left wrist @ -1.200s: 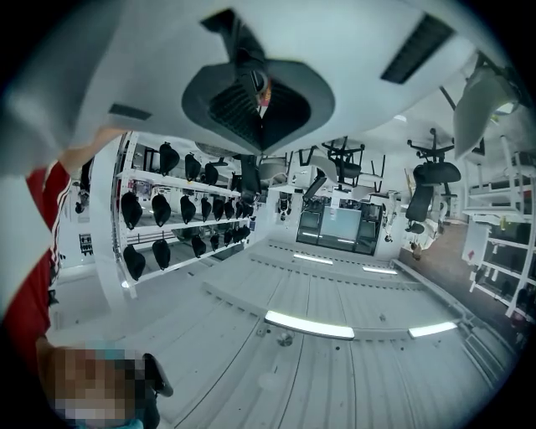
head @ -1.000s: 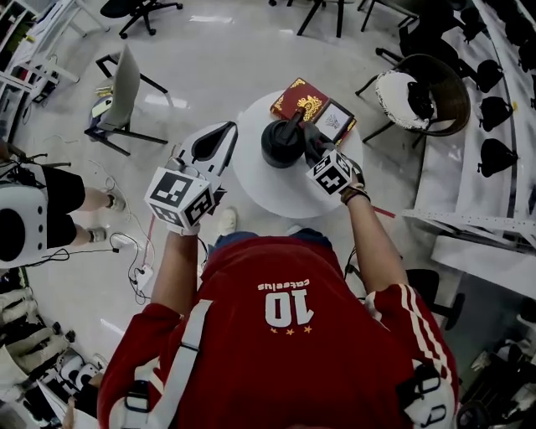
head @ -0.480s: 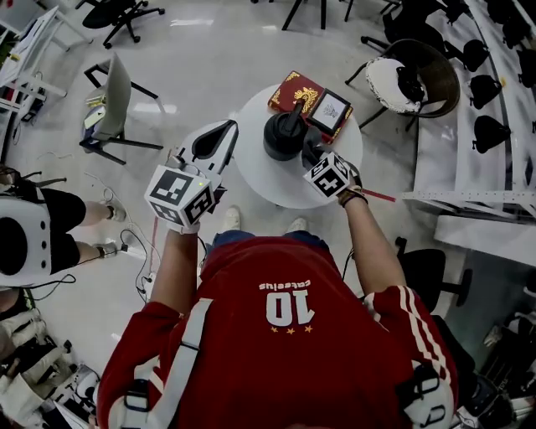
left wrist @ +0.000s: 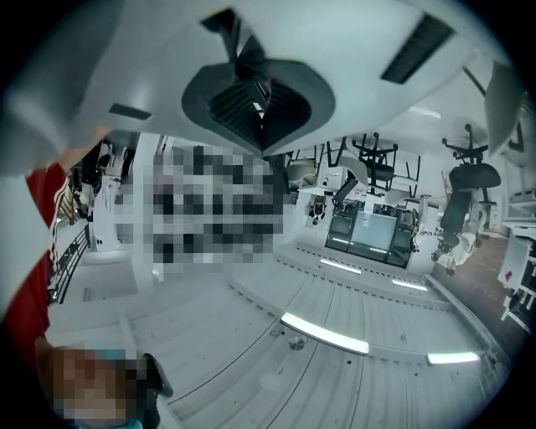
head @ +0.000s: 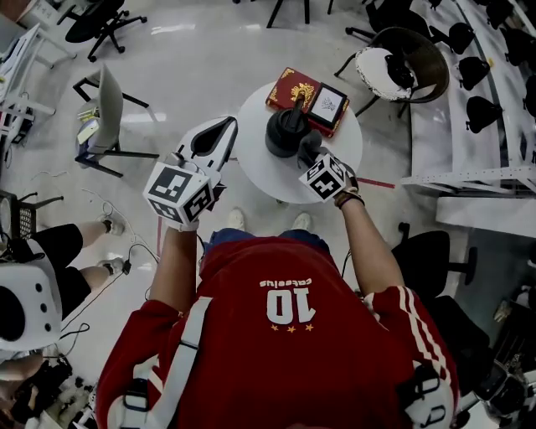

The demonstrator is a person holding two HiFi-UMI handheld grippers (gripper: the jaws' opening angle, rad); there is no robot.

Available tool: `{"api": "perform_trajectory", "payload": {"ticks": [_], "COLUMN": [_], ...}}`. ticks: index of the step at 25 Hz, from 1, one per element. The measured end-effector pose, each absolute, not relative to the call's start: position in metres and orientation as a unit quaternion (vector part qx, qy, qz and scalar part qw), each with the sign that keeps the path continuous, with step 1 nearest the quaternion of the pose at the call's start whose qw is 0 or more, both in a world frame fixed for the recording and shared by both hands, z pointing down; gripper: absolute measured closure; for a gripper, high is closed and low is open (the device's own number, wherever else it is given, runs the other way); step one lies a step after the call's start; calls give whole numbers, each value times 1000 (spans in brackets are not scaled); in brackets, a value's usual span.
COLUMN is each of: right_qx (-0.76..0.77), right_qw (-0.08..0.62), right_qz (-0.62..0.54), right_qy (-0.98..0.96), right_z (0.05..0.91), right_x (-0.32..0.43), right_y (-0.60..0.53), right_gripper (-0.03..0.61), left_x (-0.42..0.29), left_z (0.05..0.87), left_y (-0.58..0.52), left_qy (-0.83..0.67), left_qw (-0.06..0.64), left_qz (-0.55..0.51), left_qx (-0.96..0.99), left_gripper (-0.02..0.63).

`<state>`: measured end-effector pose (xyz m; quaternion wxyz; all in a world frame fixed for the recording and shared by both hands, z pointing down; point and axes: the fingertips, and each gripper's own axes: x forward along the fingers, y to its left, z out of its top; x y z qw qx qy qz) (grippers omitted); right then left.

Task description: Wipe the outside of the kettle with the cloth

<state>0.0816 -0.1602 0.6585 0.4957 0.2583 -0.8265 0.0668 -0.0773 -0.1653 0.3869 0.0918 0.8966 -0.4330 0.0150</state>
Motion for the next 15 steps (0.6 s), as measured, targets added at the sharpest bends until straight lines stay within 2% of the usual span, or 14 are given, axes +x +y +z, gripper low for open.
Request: {"api": "perform_trajectory", "payload": {"ticks": [15], "right_qx": [301], "right_qw": [484], "right_qz": [95], "right_qy": [-816], "right_z": [665], "right_x": [25], "right_y": [-144], "right_gripper": [534], "left_x": [-116], "left_z": [387], "left_y": [-174], "left_qy": [-372], "left_qw": [85], "left_qz": [27], "left_qx": [924], "left_gripper": [607]}}
